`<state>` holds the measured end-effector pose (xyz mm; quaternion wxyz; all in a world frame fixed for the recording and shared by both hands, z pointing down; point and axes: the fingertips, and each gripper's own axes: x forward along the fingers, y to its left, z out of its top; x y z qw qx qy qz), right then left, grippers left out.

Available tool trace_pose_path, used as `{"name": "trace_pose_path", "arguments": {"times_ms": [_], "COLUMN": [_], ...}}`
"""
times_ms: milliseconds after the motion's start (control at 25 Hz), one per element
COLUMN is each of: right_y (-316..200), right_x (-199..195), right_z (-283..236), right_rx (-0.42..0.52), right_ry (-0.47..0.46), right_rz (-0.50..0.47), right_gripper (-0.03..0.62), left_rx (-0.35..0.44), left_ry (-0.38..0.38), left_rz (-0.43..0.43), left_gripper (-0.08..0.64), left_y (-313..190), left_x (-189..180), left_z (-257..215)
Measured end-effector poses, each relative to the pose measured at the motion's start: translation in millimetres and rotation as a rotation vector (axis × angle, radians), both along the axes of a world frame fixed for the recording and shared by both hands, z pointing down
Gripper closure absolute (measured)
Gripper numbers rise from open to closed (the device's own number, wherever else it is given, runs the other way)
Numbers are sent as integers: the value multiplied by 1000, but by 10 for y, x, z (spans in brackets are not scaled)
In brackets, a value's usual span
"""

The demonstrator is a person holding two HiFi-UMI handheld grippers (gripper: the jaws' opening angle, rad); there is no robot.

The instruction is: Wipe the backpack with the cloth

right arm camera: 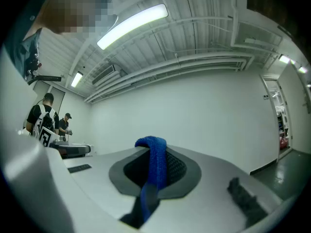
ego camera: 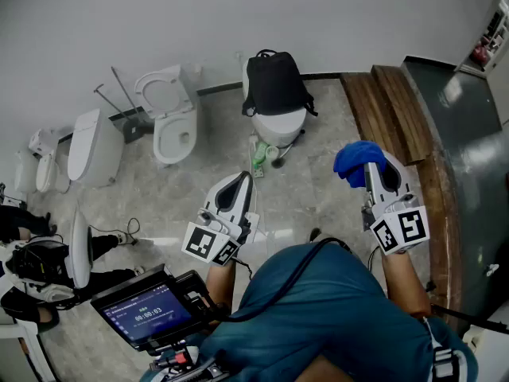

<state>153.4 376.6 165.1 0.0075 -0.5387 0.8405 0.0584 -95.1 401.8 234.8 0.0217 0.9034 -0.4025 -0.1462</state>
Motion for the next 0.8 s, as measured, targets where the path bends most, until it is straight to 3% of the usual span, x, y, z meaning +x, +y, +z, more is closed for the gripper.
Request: {"name": "trace_pose_path", "arguments": {"times_ms": [160, 320, 440, 560, 640, 800], "right_y": [243, -666, -817, -981, -1343, -2581], "right_x": [-131, -51, -148, -181, -167, -19], "right_z": [387, 438, 518, 387, 405, 755], "right_rx": [-74, -103, -116, -67, -60, -132], "right_ry": [-60, -58, -93, -90, -96, -121], "right_rz": [39, 20, 4, -20, -41, -106], "right_gripper": [569, 569, 569, 569, 569, 569], "left_rx": [-74, -91, -116, -72, -66, -119], "left_ry": [-60, -59, -92, -90, -91, -127], "left_rz": [42, 31, 14, -5, -17, -64], "left_gripper": [557, 557, 557, 557, 557, 557], "left_y": [110, -668, -719, -817, -1121, -2234], "left_x": [-117, -8, -87, -81, -9, 246], "left_z": [154, 161, 200, 120, 117, 304]}}
